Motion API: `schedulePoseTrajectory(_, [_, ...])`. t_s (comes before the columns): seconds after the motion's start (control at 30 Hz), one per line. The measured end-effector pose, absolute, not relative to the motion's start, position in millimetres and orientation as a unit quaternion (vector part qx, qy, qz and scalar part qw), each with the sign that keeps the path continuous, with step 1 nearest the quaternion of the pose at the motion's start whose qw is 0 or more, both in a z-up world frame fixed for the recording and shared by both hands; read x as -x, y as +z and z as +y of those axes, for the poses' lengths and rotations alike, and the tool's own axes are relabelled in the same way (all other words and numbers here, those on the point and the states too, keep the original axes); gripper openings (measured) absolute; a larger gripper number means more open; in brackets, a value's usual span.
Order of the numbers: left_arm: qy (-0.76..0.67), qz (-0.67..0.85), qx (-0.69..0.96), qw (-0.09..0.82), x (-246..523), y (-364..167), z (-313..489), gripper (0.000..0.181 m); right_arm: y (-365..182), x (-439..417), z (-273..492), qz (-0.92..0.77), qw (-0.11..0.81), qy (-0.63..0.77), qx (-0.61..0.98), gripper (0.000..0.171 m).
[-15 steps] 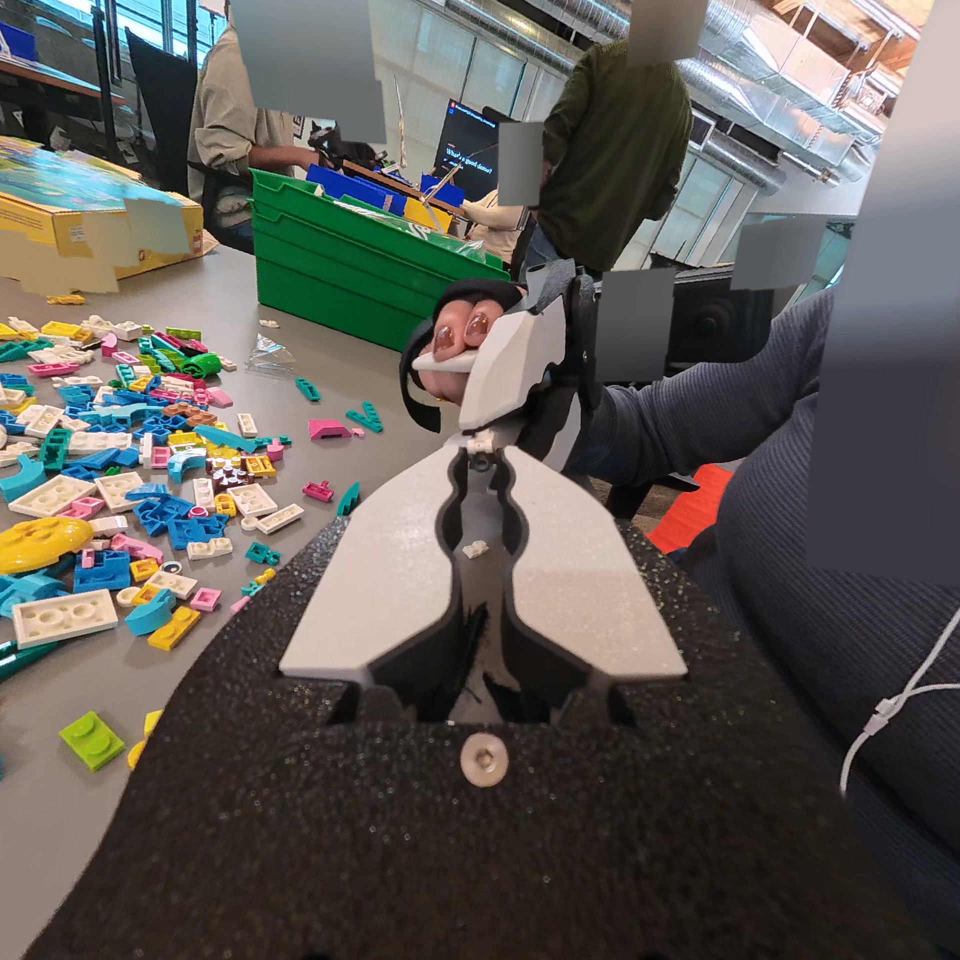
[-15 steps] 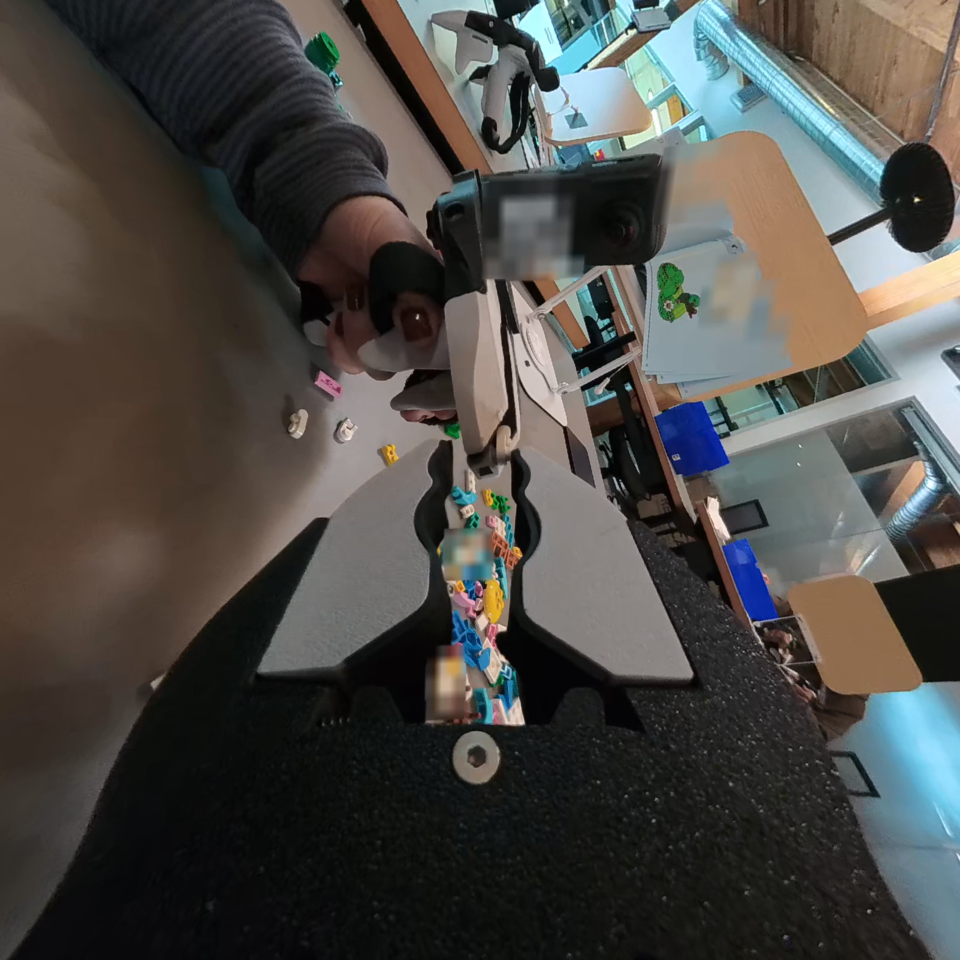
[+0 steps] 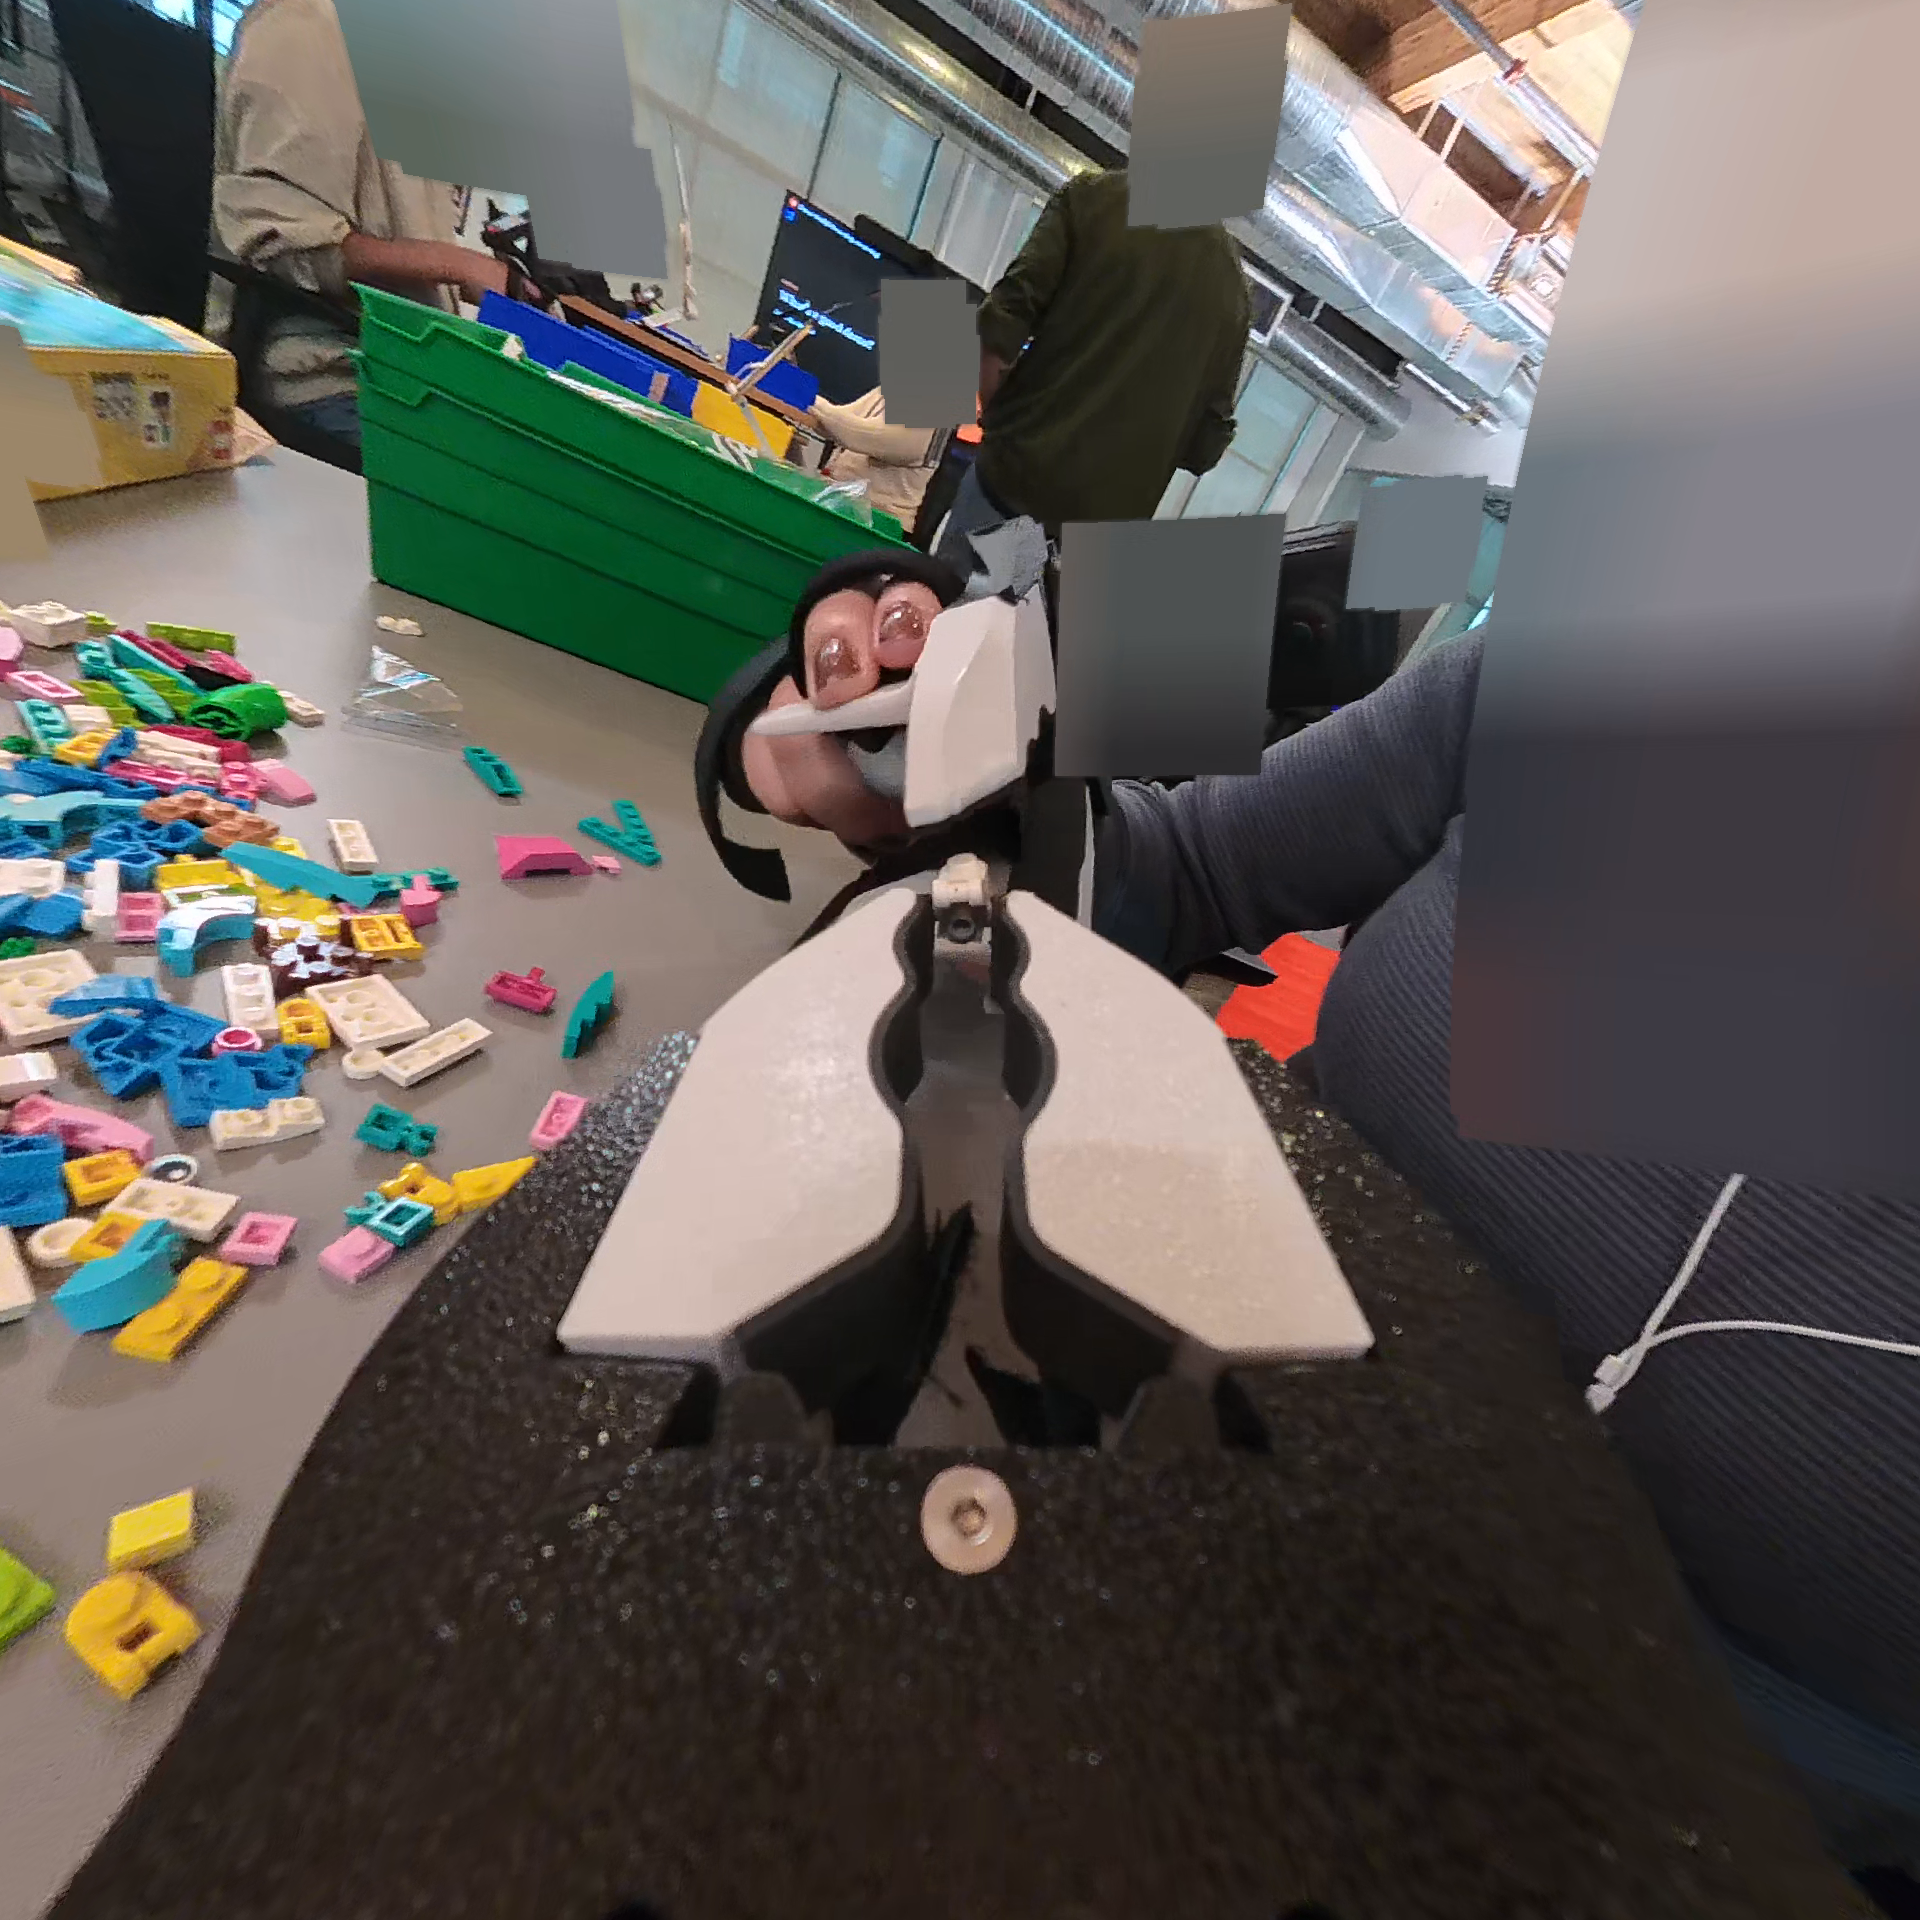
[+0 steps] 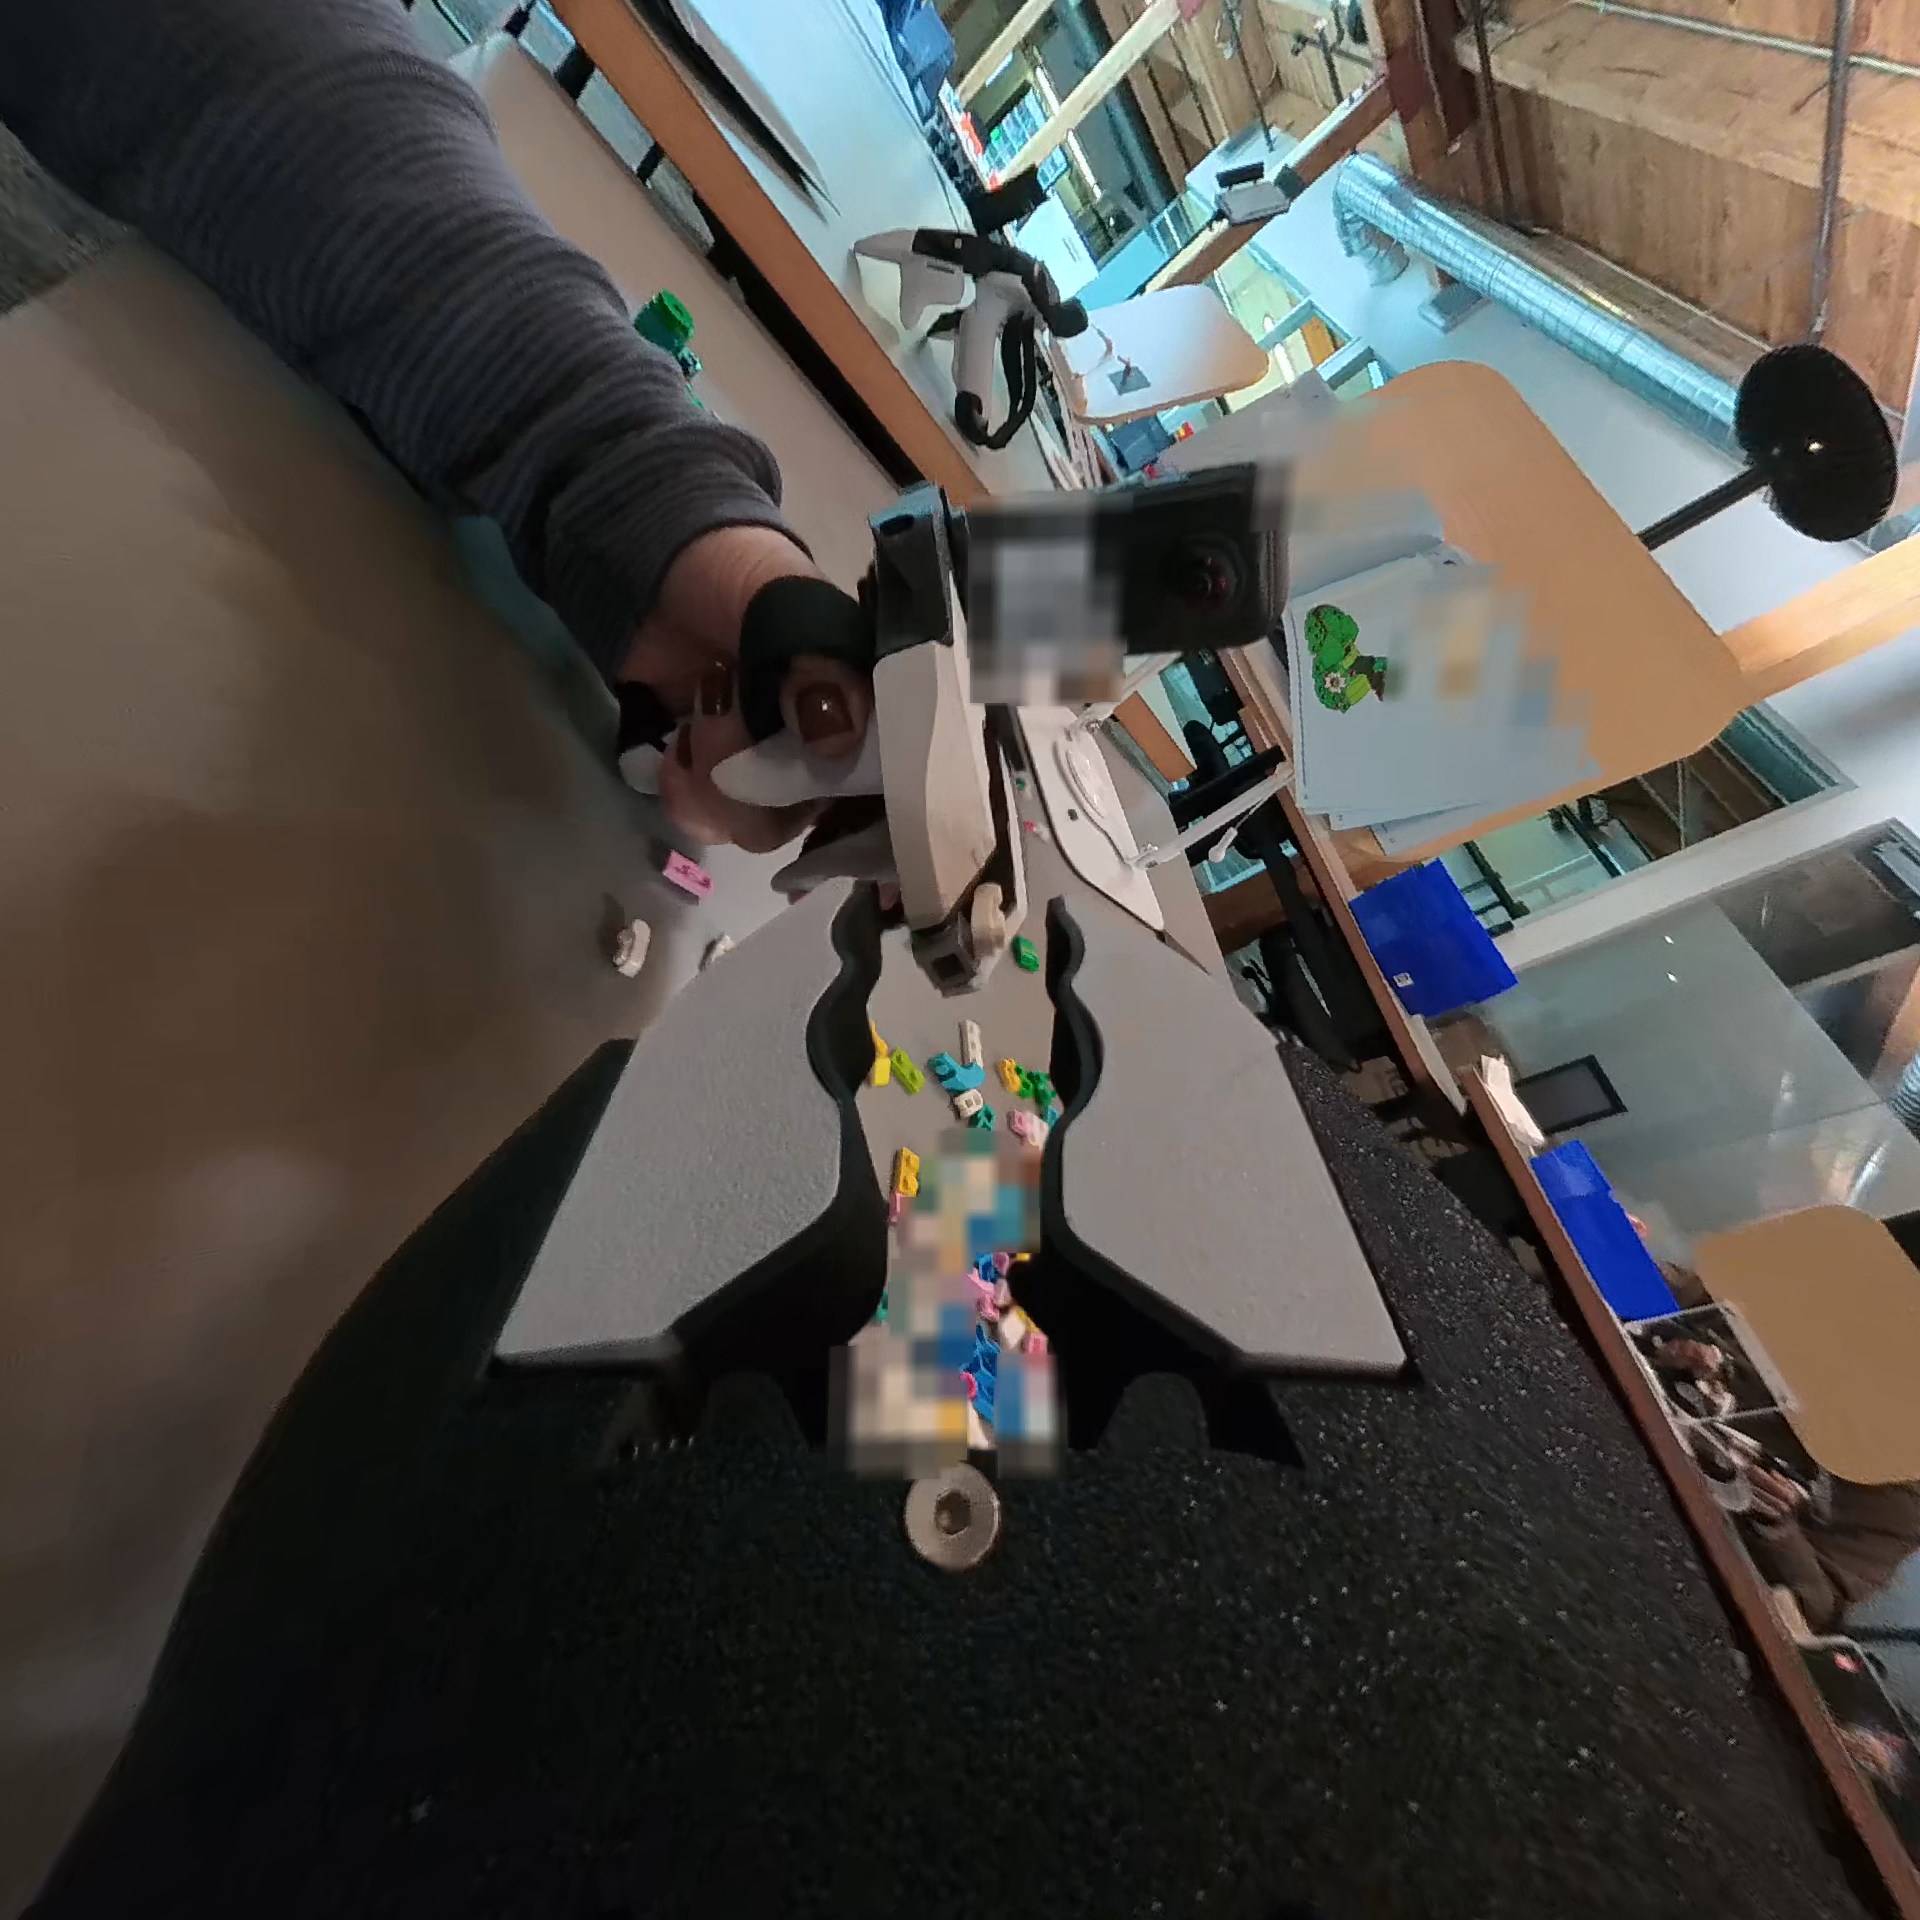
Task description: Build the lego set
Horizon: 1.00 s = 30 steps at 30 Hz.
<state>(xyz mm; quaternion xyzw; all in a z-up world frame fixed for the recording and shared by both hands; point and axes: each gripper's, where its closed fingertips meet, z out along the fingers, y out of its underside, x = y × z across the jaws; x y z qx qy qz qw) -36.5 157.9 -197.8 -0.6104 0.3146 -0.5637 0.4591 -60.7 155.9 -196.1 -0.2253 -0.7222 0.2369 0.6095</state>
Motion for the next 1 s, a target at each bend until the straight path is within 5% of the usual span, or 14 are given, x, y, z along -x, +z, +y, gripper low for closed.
schedulePoseTrajectory(1.0, [-0.608, 0.283, 0.593, 0.446, 38.3, -192.5, 158.5, 0.01, -193.7, 62.6, 151.2, -0.711, 0.591, 0.286, 0.252, 0.012])
